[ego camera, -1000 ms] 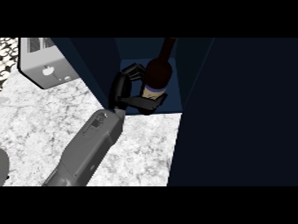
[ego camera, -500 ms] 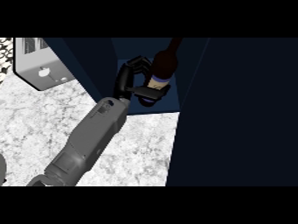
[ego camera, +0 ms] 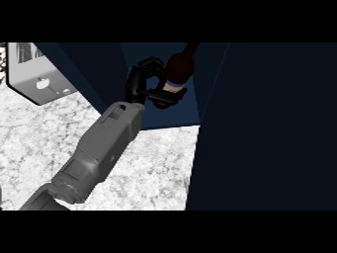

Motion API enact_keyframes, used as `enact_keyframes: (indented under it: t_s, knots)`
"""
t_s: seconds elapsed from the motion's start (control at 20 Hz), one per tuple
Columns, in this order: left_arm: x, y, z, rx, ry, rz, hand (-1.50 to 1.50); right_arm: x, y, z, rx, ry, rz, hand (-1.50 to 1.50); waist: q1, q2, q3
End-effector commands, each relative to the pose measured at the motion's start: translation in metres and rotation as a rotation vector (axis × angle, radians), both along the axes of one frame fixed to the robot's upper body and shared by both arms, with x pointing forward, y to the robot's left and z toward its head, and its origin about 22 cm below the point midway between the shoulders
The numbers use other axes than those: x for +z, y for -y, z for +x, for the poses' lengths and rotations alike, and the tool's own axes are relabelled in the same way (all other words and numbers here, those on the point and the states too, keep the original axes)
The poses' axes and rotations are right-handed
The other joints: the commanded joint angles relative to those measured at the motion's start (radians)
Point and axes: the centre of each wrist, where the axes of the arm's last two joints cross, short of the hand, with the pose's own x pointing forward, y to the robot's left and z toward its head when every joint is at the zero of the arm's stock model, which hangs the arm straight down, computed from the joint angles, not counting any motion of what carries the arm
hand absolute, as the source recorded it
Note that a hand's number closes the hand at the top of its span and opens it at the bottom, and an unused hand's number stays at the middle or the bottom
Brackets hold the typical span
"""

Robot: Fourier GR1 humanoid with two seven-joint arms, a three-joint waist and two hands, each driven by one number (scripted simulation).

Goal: Pick up the wine, place it into the cabinet and close the cabinet

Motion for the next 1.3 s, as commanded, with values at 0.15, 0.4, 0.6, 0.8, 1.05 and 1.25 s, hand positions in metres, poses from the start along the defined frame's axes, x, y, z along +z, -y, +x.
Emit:
enact_keyframes:
  t_s: [0.15,0.4,0.6,0.8,1.05,1.25]
  knots:
    - [0.000,-0.007,0.007,0.075,-0.018,0.010,1.50,0.025,0.005,-0.022,0.057,-0.006,0.084,-1.50,-0.010,0.008,0.000]
    - [0.008,-0.016,0.014,0.100,0.000,0.053,1.50,0.026,0.009,-0.025,0.061,-0.011,0.083,-1.50,-0.015,0.007,0.000]
    - [0.004,-0.031,0.015,0.126,0.032,0.115,-1.50,0.023,0.008,-0.019,0.072,0.015,0.082,-1.50,-0.025,0.019,0.000]
    - [0.016,-0.026,0.021,0.175,0.070,0.174,-1.50,0.015,0.006,-0.016,0.072,0.011,0.088,-1.50,-0.025,0.019,0.001]
    - [0.000,-0.036,0.015,0.217,0.060,0.218,-1.50,0.009,0.004,-0.016,0.087,0.022,0.052,-1.50,-0.035,0.024,0.000]
    - [0.021,-0.048,0.026,0.202,0.084,0.175,-1.50,0.019,0.006,-0.023,0.103,0.028,0.083,-1.50,-0.039,0.021,-0.002]
